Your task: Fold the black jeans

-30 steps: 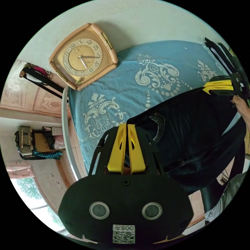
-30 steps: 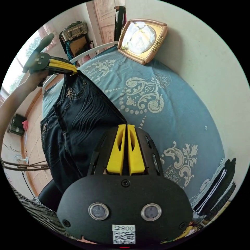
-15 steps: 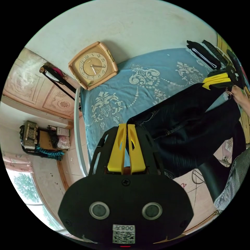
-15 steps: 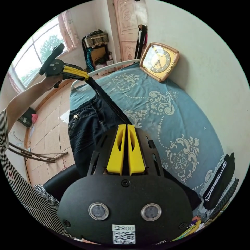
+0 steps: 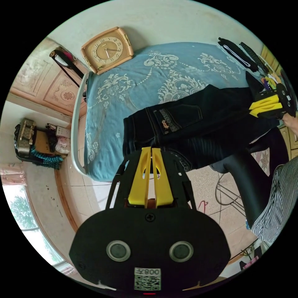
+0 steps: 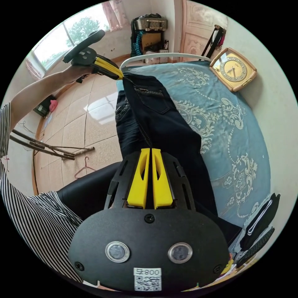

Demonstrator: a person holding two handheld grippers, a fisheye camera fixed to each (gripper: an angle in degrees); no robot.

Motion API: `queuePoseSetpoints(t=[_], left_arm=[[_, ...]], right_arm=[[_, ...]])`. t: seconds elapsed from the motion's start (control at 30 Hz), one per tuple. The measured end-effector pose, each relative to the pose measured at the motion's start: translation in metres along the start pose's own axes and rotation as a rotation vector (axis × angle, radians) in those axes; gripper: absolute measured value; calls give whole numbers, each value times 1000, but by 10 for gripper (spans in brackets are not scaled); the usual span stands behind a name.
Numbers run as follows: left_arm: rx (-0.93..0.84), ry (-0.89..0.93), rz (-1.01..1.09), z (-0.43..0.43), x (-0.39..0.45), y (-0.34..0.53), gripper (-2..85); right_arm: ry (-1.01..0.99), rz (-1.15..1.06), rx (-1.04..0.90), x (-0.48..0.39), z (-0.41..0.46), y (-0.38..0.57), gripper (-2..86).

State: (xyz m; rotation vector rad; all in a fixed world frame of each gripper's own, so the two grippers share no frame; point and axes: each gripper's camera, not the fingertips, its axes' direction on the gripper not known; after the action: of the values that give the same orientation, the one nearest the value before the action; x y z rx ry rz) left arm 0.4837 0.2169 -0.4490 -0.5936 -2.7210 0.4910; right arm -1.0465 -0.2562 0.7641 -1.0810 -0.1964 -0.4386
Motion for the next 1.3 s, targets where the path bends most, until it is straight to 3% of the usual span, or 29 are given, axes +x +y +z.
queuePoseSetpoints(t=[0.53,1.13,1.3], left_arm=[[-61,131,-97,44,-25,113,3],[-45,109,-117,55,-36,185,3],[-110,103,-108,74,-32,198,3]], right_arm=[[-35,-107,-158,-76,69,-28,5],[-78,-118,-206,-91,123,-52,6],[-80,-119,-244,-90,150,-55,6]])
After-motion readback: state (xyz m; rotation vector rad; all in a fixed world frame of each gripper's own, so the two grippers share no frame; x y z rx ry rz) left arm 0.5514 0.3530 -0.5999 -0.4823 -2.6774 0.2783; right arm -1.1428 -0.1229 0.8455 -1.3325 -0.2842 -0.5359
